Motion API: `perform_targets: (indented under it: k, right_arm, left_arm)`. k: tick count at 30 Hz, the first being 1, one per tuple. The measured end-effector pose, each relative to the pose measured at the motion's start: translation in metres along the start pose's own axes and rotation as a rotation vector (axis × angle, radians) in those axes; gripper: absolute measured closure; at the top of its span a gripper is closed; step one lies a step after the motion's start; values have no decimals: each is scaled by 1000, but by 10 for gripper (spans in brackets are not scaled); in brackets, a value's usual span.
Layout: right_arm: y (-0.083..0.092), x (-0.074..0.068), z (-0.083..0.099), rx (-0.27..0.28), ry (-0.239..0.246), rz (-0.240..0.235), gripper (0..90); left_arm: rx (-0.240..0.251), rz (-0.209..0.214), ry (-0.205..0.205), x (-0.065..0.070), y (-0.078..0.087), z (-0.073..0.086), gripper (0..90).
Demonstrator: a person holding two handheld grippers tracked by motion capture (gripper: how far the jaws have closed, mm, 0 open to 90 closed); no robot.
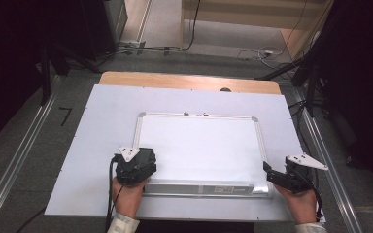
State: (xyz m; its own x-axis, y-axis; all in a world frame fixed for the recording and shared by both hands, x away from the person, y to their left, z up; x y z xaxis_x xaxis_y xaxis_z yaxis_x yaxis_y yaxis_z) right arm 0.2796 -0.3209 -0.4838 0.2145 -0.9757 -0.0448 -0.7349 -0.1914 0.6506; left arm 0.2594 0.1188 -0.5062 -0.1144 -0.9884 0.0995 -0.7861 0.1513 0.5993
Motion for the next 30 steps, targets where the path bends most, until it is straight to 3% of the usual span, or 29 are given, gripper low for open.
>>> perform_targets:
  k: [11, 17, 22, 27, 30]
  right_arm:
    - [0, 0, 0, 4, 1, 0, 161]
    - [0, 0, -1, 6, 0, -2, 161]
    - [1, 0, -1, 6, 0, -3, 161]
    - [1, 0, -1, 8, 1, -5, 161]
    - [1, -1, -1, 8, 1, -3, 161]
  left_arm:
    - [56, 10, 16, -8, 13, -16, 277]
    - [91, -12, 15, -18, 18, -28, 246]
    - [95, -10, 25, -26, 19, -35, 244]
    - [95, -19, -2, -32, 15, -40, 230]
    - [82, 3, 22, -37, 13, -42, 224]
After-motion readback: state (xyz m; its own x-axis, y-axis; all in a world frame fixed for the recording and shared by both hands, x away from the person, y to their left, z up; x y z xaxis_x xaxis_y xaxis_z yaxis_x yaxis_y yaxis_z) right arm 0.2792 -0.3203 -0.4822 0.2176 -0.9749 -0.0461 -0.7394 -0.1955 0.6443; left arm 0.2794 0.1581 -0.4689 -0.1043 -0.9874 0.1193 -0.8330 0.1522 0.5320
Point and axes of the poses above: each handheld gripper's, and its own axes: y roughly backward along the jaws, z roughly out of its underside, x roughly to its right, the point moved 3 cm from there along -y, roughly forward along the jaws, and after that the axes turned 5 degrees about -y, right-handed, at the moved point
